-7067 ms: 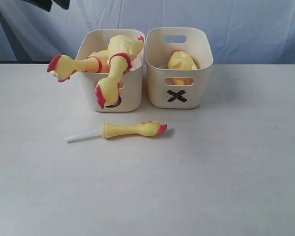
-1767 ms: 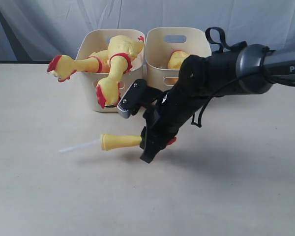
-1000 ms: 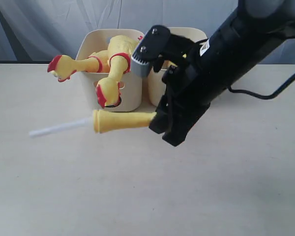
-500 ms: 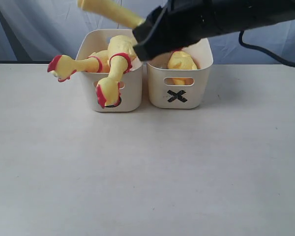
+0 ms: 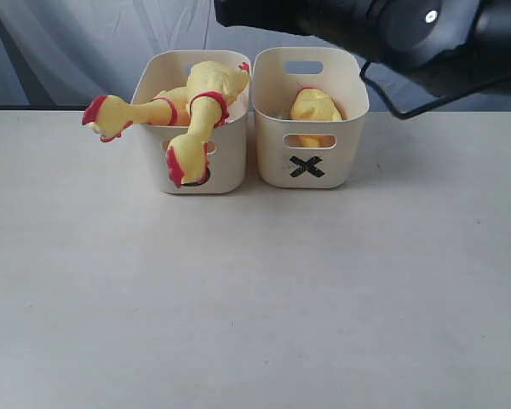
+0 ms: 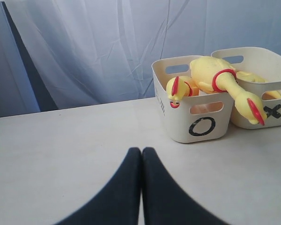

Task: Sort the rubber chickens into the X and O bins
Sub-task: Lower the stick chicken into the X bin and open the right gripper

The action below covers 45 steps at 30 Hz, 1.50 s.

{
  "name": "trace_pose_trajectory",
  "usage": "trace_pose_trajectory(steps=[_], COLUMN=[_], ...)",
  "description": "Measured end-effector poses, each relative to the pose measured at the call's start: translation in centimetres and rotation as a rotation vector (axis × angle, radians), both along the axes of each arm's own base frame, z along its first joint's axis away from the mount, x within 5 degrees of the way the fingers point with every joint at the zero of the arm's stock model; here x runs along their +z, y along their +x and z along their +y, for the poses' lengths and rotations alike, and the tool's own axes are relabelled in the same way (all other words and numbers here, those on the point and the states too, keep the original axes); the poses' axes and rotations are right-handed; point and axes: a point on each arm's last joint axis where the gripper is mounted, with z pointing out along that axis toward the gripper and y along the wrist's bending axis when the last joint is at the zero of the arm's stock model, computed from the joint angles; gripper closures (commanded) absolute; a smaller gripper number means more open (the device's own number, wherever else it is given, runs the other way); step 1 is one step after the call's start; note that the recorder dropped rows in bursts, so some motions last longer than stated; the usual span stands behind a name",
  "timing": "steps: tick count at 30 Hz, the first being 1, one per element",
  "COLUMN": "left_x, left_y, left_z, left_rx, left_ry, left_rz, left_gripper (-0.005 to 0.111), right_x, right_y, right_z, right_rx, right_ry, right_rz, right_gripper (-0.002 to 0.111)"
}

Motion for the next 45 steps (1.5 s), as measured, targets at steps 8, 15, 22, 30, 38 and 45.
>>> trace_pose_trajectory(steps=[8,15,22,30,38,45], left_x=[0.0,0.0,0.0,0.0,0.0,0.0], left_y=[0.0,0.0,0.0,0.0,0.0,0.0], left_z=[-0.1,-0.1,-0.1,-0.1,-0.1,-0.1], left_rx=[-0.006,-0.009,-0.011,-0.011,-0.011,-0.011], left_ry=[-0.011,-0.016,-0.018,-0.018,-0.019,-0.019], left_rz=[0.002,0.003,0.004,0.004,0.004,0.004], left_gripper=[0.107,0.107,0.107,0.107,0.107,0.107], right_x=[-5.4,-8.1,-9.7,-12.9,-14.3,-14.4], right_y=[4.6,8.4,10.9,12.1,12.3,12.2], right_z=[-1.0,-3.5,-4.3,-3.6,-3.3,-3.2], right_rx=[-0.213,-0.276,-0.244,-0.218,-0.243,-0.232], right_ry=[0.035,0.046,0.123,0.201,0.270,0.271], right_rz=[0.023,0.154,0.319,0.499,0.571,0.590], right_gripper=[0.109,0.109,0.109,0.109,0.109,0.044])
